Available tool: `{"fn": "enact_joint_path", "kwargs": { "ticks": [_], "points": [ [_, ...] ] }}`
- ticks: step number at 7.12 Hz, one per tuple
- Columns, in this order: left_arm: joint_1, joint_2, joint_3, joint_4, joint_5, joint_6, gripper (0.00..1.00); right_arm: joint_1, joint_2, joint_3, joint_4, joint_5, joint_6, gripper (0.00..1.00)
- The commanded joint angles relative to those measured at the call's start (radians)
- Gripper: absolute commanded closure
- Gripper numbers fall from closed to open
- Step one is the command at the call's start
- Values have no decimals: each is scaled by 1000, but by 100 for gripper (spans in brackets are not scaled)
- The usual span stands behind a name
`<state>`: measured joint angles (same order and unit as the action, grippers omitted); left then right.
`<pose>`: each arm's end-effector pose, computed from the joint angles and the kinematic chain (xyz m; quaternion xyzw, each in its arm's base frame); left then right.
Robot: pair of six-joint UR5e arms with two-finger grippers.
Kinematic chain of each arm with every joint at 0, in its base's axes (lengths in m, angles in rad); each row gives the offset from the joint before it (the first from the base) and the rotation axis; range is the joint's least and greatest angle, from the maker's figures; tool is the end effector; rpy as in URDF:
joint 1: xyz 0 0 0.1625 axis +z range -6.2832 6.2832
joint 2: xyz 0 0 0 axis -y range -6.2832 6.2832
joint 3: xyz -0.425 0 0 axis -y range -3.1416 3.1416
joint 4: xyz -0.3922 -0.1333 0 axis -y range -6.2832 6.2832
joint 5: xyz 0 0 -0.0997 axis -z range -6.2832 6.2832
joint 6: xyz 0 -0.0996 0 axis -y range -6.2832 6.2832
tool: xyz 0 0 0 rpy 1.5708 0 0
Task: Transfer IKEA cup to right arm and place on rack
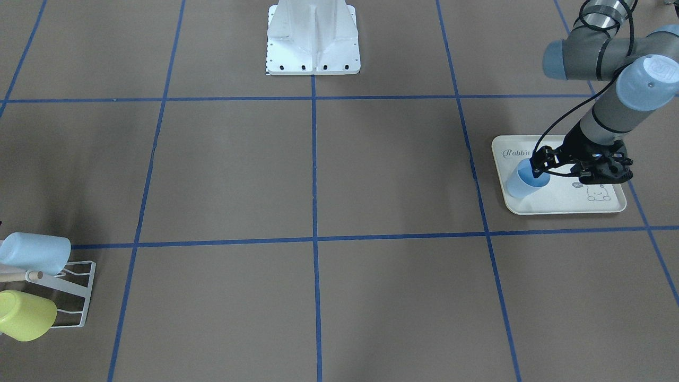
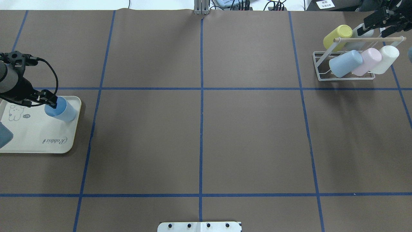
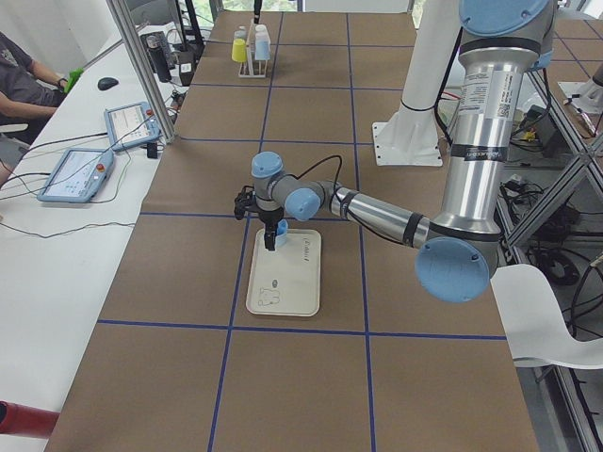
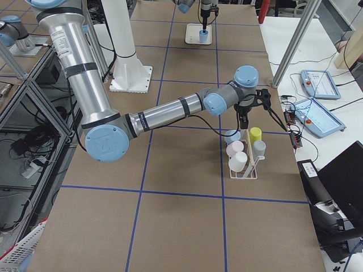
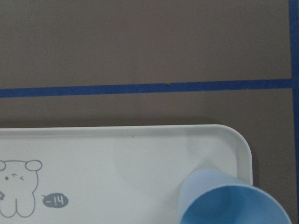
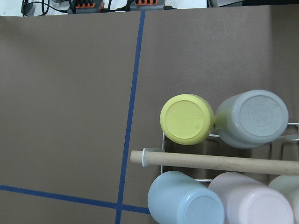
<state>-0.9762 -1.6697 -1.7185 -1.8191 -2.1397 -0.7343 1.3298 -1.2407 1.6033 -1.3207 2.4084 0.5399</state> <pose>0.2421 -0.5001 0.5162 0.0173 0.3592 0.0036 0.9331 -0.0914 -0.6205 0.4226 0.1072 -0.4634 0.0084 0.8796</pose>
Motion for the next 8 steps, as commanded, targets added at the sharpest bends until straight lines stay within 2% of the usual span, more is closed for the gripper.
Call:
{"fn": "enact_joint_path", "kwargs": {
  "ticks": [1,3,4,5,7,8],
  "points": [
    [1,-2,11,-2,-8,-2,64,-3,0,3,0,0,0,2],
    [2,-2,11,-6,-74,-25,94,-4,0,3,-2,0,0,2],
    [2,-2,4,-2,-78,-25,100,-6,0,3,-2,0,0,2],
    [-1,4,-13,3,-127,-24,100,-6,1,3,-2,0,2,2],
    [-18,10,-45,6,-134,-17,100,-12,3,0,-2,-2,2,2],
    [-44,10,-100,65,-134,-17,100,-12,3,1,-2,-2,8,2]
  ]
}}
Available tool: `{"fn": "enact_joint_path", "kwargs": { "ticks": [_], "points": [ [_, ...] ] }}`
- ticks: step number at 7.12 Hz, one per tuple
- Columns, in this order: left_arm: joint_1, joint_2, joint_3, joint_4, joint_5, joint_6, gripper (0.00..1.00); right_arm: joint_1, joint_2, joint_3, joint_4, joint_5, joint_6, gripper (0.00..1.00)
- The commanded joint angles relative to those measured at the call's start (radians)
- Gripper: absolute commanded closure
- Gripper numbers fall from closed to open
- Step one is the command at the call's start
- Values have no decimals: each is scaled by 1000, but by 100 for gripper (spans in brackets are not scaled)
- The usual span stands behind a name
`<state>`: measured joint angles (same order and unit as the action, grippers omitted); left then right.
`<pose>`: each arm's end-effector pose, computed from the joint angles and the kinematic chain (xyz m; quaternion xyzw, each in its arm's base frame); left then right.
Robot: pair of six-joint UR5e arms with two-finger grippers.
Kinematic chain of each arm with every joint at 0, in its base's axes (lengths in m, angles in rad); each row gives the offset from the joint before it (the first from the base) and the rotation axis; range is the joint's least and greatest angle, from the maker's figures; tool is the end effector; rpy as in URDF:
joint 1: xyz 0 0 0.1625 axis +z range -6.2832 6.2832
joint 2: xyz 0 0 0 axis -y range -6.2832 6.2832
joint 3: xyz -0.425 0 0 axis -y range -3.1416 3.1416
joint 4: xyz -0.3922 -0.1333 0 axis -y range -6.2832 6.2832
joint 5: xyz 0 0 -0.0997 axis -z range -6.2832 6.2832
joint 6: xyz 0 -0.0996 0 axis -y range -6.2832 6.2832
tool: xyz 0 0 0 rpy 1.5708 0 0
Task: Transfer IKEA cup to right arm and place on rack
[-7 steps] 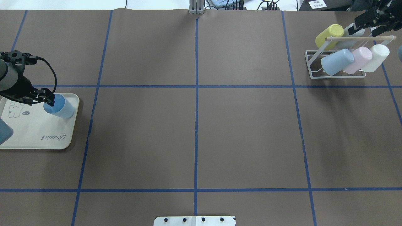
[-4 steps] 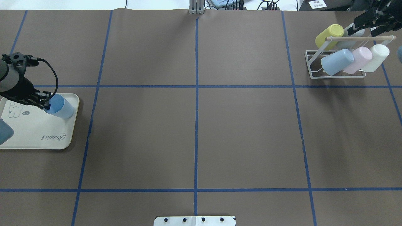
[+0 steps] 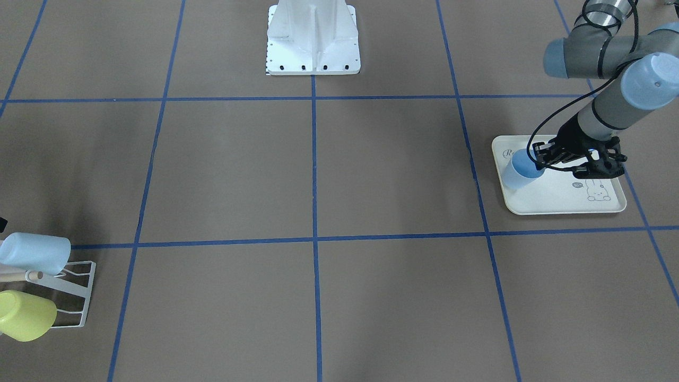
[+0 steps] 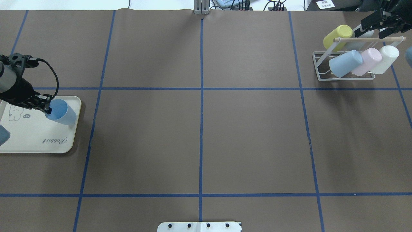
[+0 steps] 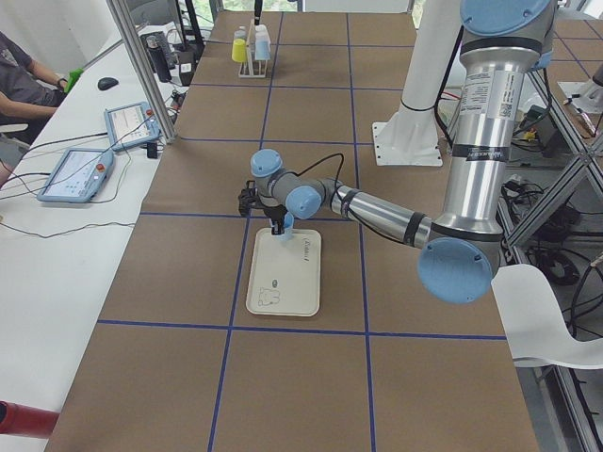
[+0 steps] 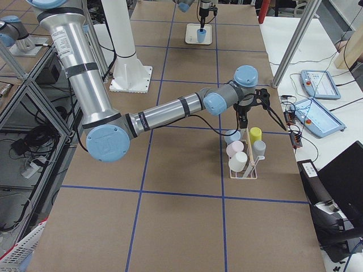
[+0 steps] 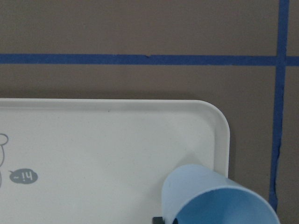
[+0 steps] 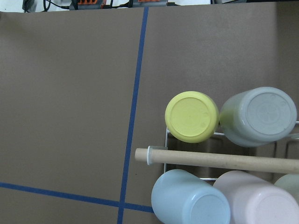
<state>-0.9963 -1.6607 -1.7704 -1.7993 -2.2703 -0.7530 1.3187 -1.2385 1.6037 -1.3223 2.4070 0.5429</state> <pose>0.2345 -0.4896 0.4907 -0.0145 0.4091 0.0065 0.9123 -0.0984 -0.6200 0.4213 0.1047 -0.4637 0.0049 0.8798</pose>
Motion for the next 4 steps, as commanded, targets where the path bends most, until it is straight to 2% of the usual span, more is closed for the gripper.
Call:
{"fn": "enact_joint_path", "kwargs": {
  "ticks": [1,2,3,4],
  "points": [
    [-28,-5,-137,163,-2,3,100,-1,1,2,0,0,5,2],
    [-30,-19,-221,286,2,1,100,-3,5,2,0,0,11,2],
    [-36,-86,-250,343,6,-35,100,-3,8,4,0,0,11,2],
    [-30,-168,-247,348,8,-193,100,-13,10,18,2,0,50,2]
  ]
}}
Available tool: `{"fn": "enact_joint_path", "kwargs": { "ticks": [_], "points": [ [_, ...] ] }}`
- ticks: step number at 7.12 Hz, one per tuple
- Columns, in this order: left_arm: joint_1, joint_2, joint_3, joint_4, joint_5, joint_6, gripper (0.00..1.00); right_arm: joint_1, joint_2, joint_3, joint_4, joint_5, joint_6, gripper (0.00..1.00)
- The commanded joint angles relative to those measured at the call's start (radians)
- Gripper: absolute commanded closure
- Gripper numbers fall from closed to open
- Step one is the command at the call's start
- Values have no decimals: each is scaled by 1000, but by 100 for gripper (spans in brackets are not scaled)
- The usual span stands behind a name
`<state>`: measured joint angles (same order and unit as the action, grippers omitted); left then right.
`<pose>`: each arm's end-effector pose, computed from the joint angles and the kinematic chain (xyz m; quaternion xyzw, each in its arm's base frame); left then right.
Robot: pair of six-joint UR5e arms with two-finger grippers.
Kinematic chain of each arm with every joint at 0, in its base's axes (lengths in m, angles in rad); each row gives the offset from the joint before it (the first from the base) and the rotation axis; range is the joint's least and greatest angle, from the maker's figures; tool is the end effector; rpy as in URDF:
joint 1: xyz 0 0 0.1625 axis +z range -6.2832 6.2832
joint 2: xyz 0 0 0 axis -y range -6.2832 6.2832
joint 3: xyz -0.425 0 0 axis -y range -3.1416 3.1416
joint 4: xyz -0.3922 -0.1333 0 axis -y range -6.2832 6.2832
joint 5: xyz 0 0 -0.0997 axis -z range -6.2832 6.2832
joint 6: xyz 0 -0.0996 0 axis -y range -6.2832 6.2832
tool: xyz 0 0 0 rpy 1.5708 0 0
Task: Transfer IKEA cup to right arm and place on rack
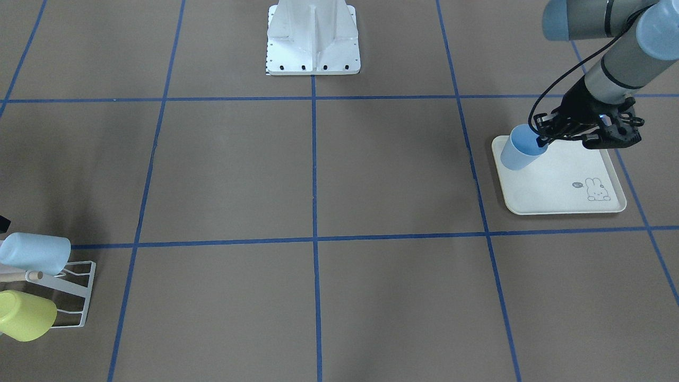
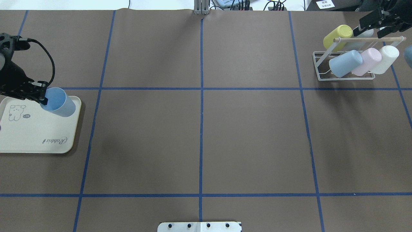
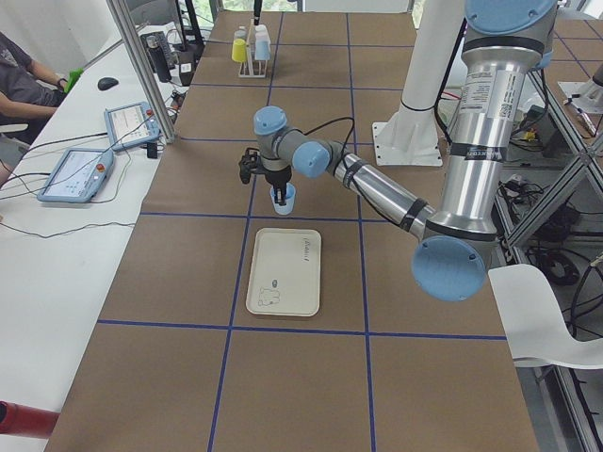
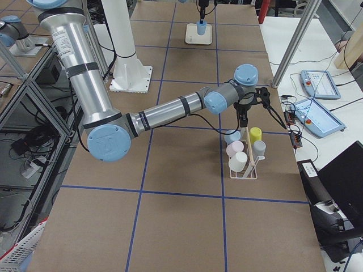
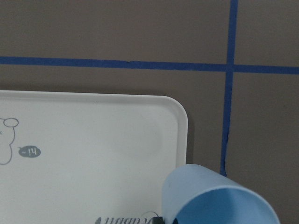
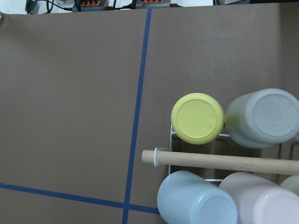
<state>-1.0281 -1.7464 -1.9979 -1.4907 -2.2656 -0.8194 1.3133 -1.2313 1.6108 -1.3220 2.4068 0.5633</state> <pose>0.2100 -0.4828 0.3752 -0.0184 0.4085 -0.0382 0.9118 -0.1019 -0.6202 0.4134 0.1049 -0.4667 0.0084 0.8781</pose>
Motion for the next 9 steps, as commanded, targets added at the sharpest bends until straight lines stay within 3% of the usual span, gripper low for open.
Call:
{"fn": "enact_joint_path", "kwargs": {
  "ticks": [1,3,5,7,8,9],
  "points": [
    [20,-164,-15,40,1,-236,100,-43,6,43,3,-5,85,2],
    [110,-302,-13,29,9,-440,100,-119,48,95,3,-11,215,2],
    [236,-398,1,-72,175,-643,100,-176,157,126,4,-49,417,2],
    [272,-395,83,-420,225,-876,100,-259,284,127,4,-148,626,2],
    [272,-383,96,-576,244,-977,100,-285,300,132,101,-173,745,2],
    [273,-361,106,-708,244,-1042,100,-293,284,106,295,-173,909,2]
  ]
}}
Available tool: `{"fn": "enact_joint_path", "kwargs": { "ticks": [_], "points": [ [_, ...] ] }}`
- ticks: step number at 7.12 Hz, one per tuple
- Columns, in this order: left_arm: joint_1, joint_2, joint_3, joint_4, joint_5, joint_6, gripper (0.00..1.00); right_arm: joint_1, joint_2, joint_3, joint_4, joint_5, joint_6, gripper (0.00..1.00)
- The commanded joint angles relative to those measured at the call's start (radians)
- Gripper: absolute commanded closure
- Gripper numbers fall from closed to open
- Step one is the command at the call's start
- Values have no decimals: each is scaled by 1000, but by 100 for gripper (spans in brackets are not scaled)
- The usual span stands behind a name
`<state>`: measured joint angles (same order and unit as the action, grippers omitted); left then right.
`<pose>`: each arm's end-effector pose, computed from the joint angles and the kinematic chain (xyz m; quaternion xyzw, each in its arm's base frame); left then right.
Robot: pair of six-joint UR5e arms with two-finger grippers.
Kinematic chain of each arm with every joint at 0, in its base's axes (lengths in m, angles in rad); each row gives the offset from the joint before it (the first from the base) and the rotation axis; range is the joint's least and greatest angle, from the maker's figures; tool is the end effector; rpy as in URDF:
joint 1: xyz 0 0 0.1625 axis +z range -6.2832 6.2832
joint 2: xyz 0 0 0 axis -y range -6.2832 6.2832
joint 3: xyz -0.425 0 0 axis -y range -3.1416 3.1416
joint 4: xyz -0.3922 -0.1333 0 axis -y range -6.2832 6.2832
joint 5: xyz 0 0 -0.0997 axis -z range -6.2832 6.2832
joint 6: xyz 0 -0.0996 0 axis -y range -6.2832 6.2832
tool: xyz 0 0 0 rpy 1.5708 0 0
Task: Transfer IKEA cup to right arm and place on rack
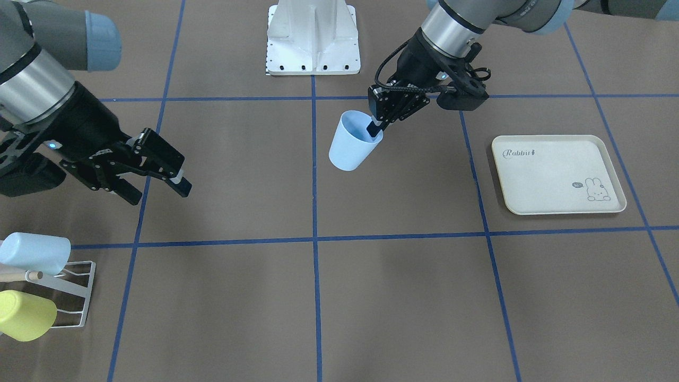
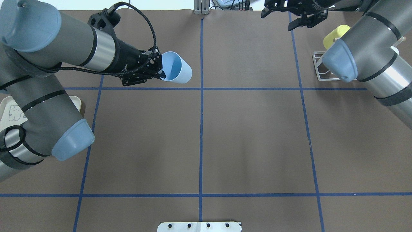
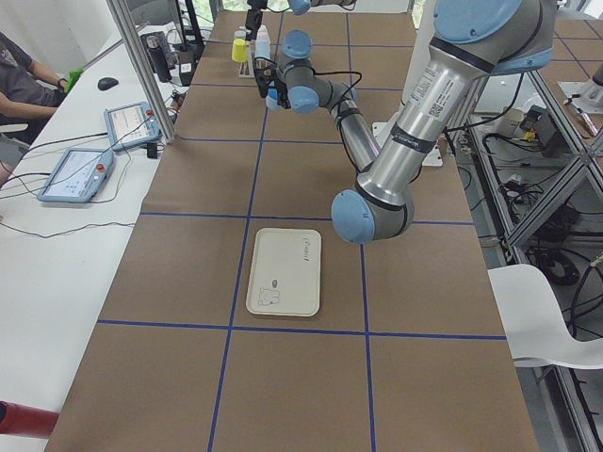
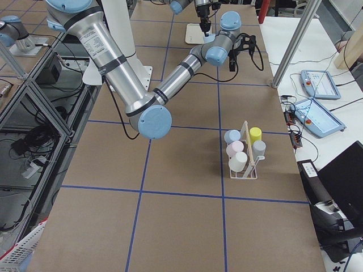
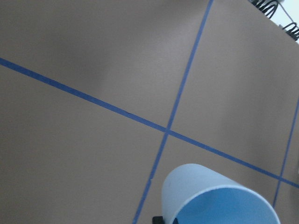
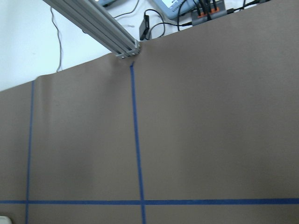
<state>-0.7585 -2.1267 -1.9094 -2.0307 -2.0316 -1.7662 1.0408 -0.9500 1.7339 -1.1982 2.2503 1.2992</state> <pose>0.3585 -0.4624 0.1394 -0.0015 0.6355 -0.2212 0.7398 -0.2605 -0.5845 0.1712 0.0933 -0.5786 0.1274 0.8002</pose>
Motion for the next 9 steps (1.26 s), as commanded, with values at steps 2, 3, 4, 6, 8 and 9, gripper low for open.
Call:
{"fn": "enact_joint_path", "kwargs": {
  "ticks": [2,3,4,6,8,9],
  "points": [
    [2,142,70,-598,36,-244,100,-56,-6,-22,377,-9,338,2],
    [2,164,163,-845,62,-334,100,-94,-4,-22,481,-9,423,2],
    [2,165,246,-1057,79,-442,100,-113,-4,-22,597,-9,502,2],
    [2,165,323,-1277,100,-598,100,-139,-6,-24,785,-11,590,2],
    [4,154,325,-1408,132,-767,100,-182,-6,-25,934,-21,639,2],
    [10,151,331,-1480,143,-845,100,-197,-6,-25,971,-31,641,2]
  ]
}}
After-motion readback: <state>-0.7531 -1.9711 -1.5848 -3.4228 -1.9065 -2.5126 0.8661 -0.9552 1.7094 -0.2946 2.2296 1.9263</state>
